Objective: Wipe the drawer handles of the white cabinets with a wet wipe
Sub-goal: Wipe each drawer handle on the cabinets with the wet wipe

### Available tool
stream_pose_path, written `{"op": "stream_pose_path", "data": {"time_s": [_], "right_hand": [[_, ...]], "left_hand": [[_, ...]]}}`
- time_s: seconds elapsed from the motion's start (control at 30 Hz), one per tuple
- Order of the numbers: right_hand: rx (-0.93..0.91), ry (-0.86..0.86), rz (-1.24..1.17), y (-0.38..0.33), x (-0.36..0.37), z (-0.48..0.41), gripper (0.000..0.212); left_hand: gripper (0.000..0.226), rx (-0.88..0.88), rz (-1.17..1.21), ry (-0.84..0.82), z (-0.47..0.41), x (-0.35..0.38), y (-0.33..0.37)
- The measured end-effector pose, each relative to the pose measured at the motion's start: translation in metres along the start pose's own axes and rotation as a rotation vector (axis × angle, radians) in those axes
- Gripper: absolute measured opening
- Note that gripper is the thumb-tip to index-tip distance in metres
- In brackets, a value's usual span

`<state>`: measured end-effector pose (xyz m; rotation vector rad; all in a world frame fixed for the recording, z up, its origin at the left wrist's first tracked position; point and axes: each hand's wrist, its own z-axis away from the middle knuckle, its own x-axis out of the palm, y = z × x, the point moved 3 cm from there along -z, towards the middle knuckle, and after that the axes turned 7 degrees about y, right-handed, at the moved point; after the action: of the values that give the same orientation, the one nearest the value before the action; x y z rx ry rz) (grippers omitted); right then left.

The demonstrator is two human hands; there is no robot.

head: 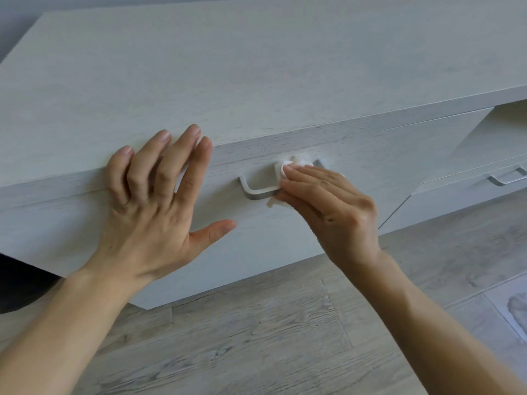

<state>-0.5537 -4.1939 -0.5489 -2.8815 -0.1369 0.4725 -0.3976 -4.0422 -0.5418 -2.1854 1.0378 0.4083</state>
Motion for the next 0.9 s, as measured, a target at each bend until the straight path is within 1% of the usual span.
{"op": "stream_pose_path", "data": {"time_s": [0.17,0.3,0.4,0.47,0.63,0.77,0.9], "right_hand": [[0.031,-0.037,-0.038,0.002,-0.002,-0.004,0.012],[0.071,-0.009,-0.056,0.004,-0.004,-0.007,0.013],[0.060,-0.058,-0.119,-0.008,0.011,-0.007,0.011],[0.066,-0.071,-0.131,-0.004,0.009,-0.008,0.012],[0.083,-0.024,-0.082,0.005,0.000,-0.007,0.013],[0.009,-0.066,-0.129,-0.006,0.013,-0.005,0.013],[-0.031,-0.050,-0.058,0.003,0.002,-0.004,0.016]], "left_hand": [[0.088,0.003,0.021,0.010,0.001,0.000,-0.001],[0.088,0.000,0.016,-0.006,0.000,-0.001,-0.002],[0.087,0.008,0.022,-0.008,-0.001,-0.002,-0.001],[0.086,0.010,0.030,-0.007,0.000,-0.002,-0.002],[0.086,-0.002,0.034,-0.009,-0.001,-0.001,-0.001],[0.086,0.002,0.036,0.002,0.000,-0.001,0.000],[0.087,-0.001,0.038,0.003,0.000,-0.001,-0.001]]}}
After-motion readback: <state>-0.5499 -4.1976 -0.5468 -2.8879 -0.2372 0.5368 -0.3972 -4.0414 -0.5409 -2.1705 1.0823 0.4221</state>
